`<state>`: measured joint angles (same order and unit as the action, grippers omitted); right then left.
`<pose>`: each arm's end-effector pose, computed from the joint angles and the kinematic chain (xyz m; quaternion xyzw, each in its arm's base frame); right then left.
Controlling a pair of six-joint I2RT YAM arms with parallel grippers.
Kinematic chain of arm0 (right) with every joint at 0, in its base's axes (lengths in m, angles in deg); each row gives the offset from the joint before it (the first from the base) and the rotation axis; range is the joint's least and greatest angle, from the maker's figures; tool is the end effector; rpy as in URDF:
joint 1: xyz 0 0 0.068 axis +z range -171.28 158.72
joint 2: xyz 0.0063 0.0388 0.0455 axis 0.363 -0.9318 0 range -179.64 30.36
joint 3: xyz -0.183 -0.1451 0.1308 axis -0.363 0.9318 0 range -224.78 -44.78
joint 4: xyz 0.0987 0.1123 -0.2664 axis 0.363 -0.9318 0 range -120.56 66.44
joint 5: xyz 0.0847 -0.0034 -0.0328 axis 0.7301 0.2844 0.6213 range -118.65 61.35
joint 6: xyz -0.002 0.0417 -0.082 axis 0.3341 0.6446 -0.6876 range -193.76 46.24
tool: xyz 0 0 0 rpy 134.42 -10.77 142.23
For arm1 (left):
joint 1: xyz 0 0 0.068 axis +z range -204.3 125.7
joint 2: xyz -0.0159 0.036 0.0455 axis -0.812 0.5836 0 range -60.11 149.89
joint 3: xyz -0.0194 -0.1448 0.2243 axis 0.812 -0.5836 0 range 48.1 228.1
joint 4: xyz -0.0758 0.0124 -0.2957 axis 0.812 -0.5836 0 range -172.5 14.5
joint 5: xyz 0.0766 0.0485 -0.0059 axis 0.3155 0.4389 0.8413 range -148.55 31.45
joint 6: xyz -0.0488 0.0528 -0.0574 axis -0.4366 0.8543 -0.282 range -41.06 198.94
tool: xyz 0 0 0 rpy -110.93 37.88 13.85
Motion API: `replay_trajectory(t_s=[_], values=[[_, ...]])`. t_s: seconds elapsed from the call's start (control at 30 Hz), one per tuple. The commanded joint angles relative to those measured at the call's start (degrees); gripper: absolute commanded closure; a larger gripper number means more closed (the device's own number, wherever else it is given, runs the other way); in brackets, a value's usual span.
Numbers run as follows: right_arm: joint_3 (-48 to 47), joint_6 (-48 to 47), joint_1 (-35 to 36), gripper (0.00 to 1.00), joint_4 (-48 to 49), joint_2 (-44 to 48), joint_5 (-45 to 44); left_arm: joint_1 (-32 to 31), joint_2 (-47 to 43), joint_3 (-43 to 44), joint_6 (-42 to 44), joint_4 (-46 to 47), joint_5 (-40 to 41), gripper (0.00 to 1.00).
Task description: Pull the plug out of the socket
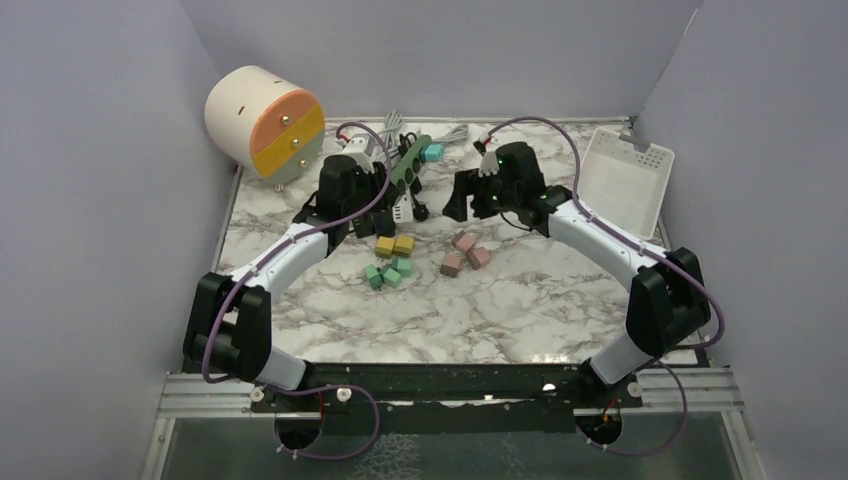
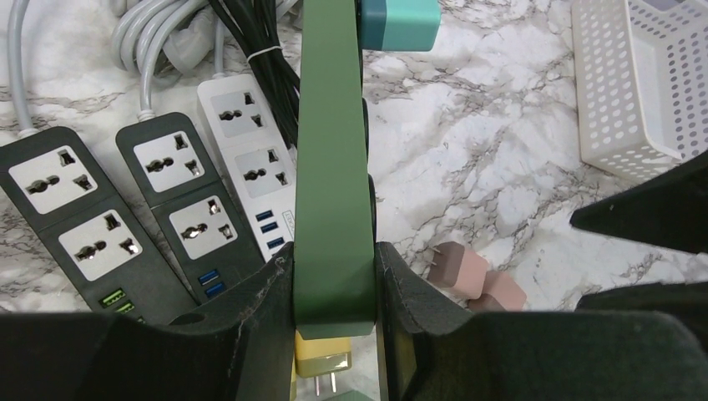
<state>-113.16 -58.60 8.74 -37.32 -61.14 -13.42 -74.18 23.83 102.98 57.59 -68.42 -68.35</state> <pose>0.3713 0.2396 0.2205 -0.1735 0.8715 0.2796 0.3636 0.3908 -0.1563 0.2234 0.0372 0.8265 -0.2625 0.4966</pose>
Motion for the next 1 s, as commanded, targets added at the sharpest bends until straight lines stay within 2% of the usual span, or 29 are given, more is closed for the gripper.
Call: replay_trajectory(t_s=[0.0,0.13,0.27,0.43,0.57,0.67,0.97], values=[[-4.8,8.0,-2.6,0.2,5.7,-1.3,-2.1,0.2,-4.6,-1.6,2.5,8.2,-1.4,1.0],[-11.6,17.9,-6.8,0.2,4.0,-9.8,3.6,0.1,-5.5,-3.0,2.1,9.8,-2.2,1.0],[-15.3,26.6,-9.1,0.21,6.5,-16.6,7.5,0.1,-6.4,-4.0,1.8,10.6,-2.8,1.0],[-13.4,41.0,-10.5,0.26,23.2,-22.2,18.0,0.1,-7.1,-5.0,1.2,11.6,-2.5,1.0],[-10.7,49.4,-10.5,0.27,35.4,-24.2,18.9,0.0,-7.0,-4.9,0.7,12.0,-2.8,1.0],[-10.4,52.5,-10.5,0.27,38.9,-24.9,17.8,0.0,-7.0,-5.0,0.6,12.1,-2.8,1.0],[-17.0,53.7,-10.5,0.3,36.7,-30.5,18.5,0.0,-6.8,-4.8,0.4,13.0,-3.5,1.0]])
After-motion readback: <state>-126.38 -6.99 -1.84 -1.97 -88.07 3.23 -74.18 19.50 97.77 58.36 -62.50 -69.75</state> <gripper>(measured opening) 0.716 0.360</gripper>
